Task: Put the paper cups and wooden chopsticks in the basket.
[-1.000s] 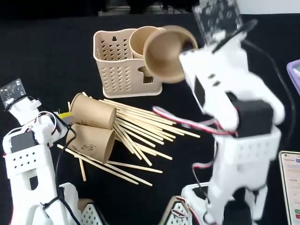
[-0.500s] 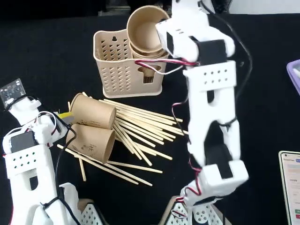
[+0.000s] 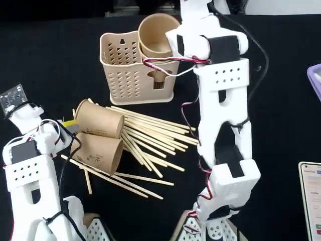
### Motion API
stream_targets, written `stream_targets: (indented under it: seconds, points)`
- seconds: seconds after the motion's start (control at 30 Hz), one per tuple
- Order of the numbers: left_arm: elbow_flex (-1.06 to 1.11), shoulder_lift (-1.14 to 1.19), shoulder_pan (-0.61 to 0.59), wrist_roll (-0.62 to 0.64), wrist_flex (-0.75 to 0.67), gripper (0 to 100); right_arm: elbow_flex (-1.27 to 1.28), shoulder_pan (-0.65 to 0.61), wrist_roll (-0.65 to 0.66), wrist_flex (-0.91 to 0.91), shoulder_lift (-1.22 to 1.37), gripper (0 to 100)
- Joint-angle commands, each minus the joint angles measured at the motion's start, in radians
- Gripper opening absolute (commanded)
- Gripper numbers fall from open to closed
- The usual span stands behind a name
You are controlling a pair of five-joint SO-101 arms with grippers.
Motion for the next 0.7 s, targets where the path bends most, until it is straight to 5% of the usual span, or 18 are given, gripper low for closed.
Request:
stream_targets:
  seconds: [0.0,0.33,0.67]
  points:
    - [-0.059,-0.02,-0.01,0.006,-0.012,33,-0.143,-0.029,-0.009,0.084,-0.113,16.6]
    - [-0.061,-0.02,-0.01,0.006,-0.012,33,-0.105,-0.198,0.04,0.293,-0.3,16.2]
    - [-0.059,-0.02,-0.01,0.006,-0.012,33,0.705,-0.456,0.094,0.11,-0.676,16.0]
